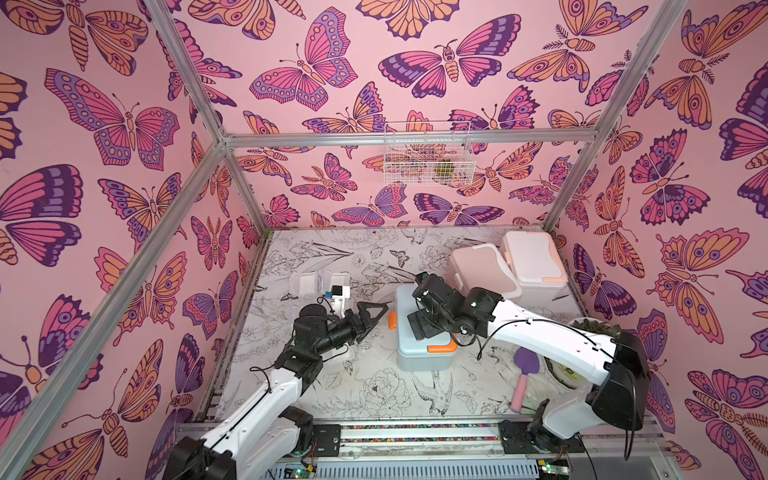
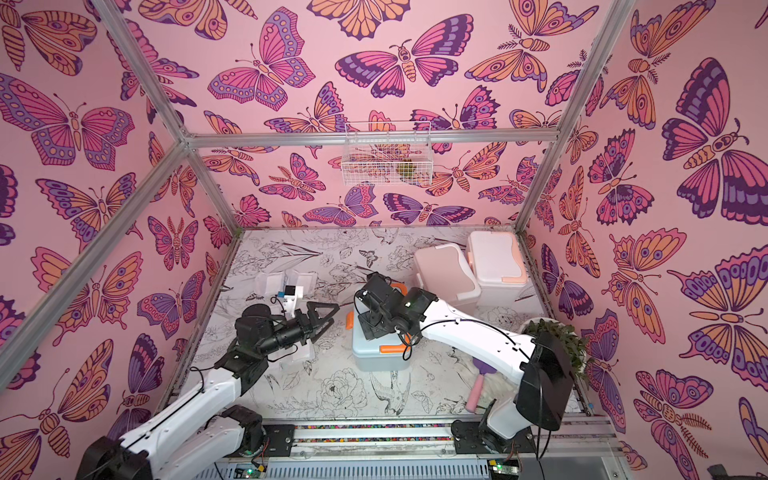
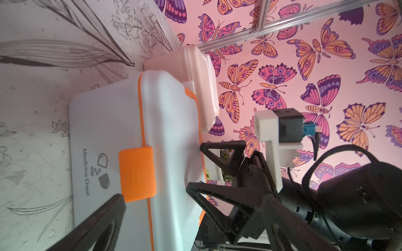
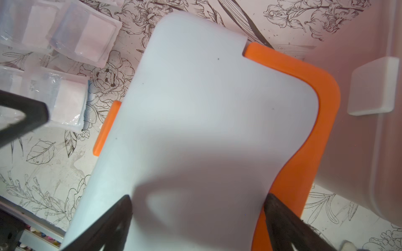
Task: Open first aid kits and take out gauze
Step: Fasten the fastener of the first aid kit.
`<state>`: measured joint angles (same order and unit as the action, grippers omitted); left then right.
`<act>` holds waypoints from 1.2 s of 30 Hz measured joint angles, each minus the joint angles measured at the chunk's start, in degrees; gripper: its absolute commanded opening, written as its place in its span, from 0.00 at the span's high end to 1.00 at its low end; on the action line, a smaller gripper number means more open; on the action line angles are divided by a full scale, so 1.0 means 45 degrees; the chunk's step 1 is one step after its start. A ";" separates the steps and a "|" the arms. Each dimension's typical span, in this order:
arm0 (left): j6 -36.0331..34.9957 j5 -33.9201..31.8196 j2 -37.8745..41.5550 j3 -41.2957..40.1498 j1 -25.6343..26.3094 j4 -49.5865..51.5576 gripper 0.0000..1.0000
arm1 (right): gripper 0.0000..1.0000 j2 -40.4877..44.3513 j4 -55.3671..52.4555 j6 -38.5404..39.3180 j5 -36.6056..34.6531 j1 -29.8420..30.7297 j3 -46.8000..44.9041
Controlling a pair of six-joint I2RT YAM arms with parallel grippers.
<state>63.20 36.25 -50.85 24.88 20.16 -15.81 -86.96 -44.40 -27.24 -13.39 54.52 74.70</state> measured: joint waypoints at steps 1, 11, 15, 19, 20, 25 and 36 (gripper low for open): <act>-0.0311 -0.0126 0.0194 0.0301 0.0034 0.0665 0.00 | 0.03 0.0126 -0.0073 -0.0039 -0.0005 0.0005 -0.0097; -0.2336 -0.1549 -0.1268 0.2720 0.2016 0.4401 0.00 | 0.03 0.2535 -0.0175 -0.0758 -0.0029 -0.0549 -0.2127; -0.2735 -0.1860 -0.2249 0.3288 0.2487 0.4687 0.00 | 0.06 0.3317 0.0165 -0.0947 0.0471 -0.0792 -0.3026; -0.2997 -0.2074 -0.2909 0.3619 0.2681 0.4847 0.00 | 0.09 0.3444 0.0811 -0.1005 0.1083 -0.0865 -0.3424; -0.3045 -0.2108 -0.3026 0.3667 0.2696 0.4857 0.00 | 0.09 0.3444 0.1030 -0.1005 0.1282 -0.0865 -0.3502; -0.3186 -0.2288 -0.3361 0.3745 0.2705 0.4857 0.00 | 0.12 0.3264 0.1647 -0.1049 0.1962 -0.0865 -0.3633; -0.3274 -0.2356 -0.3983 0.3988 0.2788 0.4852 0.00 | 0.15 0.3055 0.2016 -0.1059 0.2050 -0.1010 -0.3628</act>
<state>48.47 25.65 -68.77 42.83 32.71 6.02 -73.21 -35.33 -32.01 -4.16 49.98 58.37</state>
